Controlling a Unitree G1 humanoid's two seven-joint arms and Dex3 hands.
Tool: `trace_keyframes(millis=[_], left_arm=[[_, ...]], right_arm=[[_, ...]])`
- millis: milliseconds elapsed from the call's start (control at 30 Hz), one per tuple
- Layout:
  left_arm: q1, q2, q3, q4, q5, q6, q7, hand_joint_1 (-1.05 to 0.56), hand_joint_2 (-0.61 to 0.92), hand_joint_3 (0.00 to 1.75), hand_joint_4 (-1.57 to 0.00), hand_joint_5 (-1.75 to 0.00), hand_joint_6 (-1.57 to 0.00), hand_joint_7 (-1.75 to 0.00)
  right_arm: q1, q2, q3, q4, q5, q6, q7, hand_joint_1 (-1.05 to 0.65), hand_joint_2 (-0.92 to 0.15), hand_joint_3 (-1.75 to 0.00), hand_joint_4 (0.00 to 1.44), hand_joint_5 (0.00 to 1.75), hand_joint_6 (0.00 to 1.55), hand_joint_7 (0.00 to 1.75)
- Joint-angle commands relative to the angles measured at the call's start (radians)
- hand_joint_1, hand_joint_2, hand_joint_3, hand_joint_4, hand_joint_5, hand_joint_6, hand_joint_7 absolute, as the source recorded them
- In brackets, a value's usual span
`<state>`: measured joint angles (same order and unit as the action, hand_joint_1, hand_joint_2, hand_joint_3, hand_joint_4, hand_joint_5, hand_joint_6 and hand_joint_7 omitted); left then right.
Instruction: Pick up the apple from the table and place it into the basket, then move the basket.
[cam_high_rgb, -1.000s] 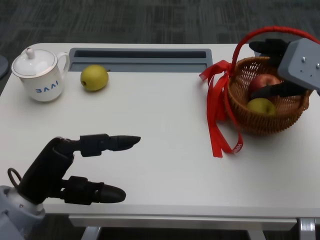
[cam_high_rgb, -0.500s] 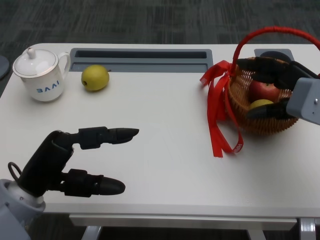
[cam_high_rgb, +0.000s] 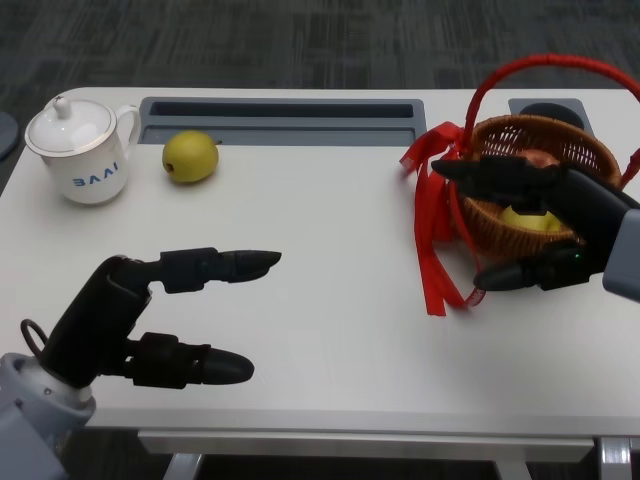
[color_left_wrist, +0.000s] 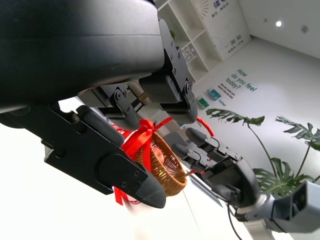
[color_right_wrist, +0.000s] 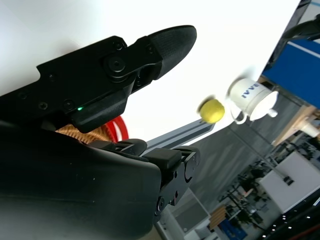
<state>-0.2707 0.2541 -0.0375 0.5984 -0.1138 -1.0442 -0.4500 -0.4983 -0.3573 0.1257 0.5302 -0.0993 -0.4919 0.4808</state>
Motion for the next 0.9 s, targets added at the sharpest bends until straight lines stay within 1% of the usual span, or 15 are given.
trace_keyframes(millis=[33,200,367,633,900], left_arm=[[-0.015,0.013,0.009,0.016,-0.02,-0.004,-0.017,-0.59,0.7,0.0,-0.83,0.0,-0.75,0.0],[-0.022,0.018,0.015,0.035,-0.029,-0.008,-0.027,-0.59,0.7,0.0,-0.84,0.0,-0.75,0.0],[-0.034,0.023,0.022,0.055,-0.032,-0.009,-0.033,-0.59,0.7,0.0,-0.84,0.0,-0.75,0.0],[-0.05,0.023,0.025,0.078,-0.043,-0.012,-0.054,-0.59,0.69,0.0,-0.85,0.0,-0.75,0.0],[-0.062,0.024,0.028,0.086,-0.054,-0.01,-0.076,-0.61,0.7,0.0,-0.85,0.0,-0.75,0.0]], right_arm=[[0.068,0.019,-0.016,-0.074,0.059,-0.045,0.01,-0.76,-0.82,0.0,0.41,0.01,0.4,0.0],[0.138,0.057,-0.017,-0.143,0.094,-0.097,-0.008,-0.72,-0.81,0.0,0.44,0.01,0.41,0.01],[0.178,0.092,-0.011,-0.174,0.073,-0.153,-0.056,-0.7,-0.81,0.0,0.47,0.02,0.44,0.01],[0.202,0.18,-0.001,-0.105,0.086,-0.31,-0.105,-0.58,-0.79,0.0,0.6,0.03,0.54,0.02],[0.198,0.24,0.003,-0.028,0.099,-0.403,-0.113,-0.52,-0.8,0.0,0.66,0.02,0.58,0.02]])
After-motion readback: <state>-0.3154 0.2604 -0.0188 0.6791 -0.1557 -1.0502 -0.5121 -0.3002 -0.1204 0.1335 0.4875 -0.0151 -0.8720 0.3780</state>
